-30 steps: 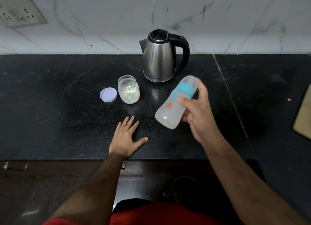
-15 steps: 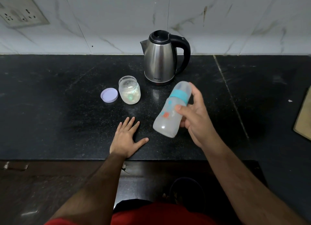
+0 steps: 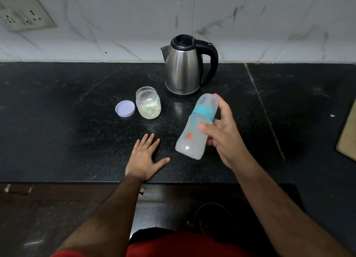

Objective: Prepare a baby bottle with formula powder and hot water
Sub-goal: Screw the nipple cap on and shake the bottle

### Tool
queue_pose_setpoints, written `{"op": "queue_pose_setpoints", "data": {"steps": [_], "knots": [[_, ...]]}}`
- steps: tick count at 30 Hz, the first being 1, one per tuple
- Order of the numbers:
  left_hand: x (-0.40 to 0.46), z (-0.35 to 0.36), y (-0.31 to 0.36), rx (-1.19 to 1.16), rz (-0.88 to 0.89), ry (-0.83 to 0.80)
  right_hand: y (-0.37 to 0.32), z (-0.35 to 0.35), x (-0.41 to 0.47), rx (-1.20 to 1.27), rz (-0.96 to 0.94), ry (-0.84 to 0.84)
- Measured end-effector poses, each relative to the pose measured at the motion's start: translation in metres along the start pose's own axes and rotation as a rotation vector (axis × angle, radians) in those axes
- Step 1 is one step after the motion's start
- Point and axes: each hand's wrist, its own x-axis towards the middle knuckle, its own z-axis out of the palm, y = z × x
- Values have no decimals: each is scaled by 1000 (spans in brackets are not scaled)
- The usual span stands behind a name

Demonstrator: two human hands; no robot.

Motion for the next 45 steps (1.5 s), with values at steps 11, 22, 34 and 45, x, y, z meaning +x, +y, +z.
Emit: {"op": "queue_pose_setpoints", "data": {"steps": [11, 22, 34, 45], "knots": [[0, -2, 1, 12, 0, -4, 6, -1, -4, 9, 41, 10], [-1, -5, 4, 6, -9, -15, -2, -8, -3, 13, 12, 59], [0, -4, 4, -13, -13, -26, 4, -18, -1, -67, 0, 52], [14, -38, 26, -674, -268, -13, 20, -30, 5, -163, 85, -22]]}}
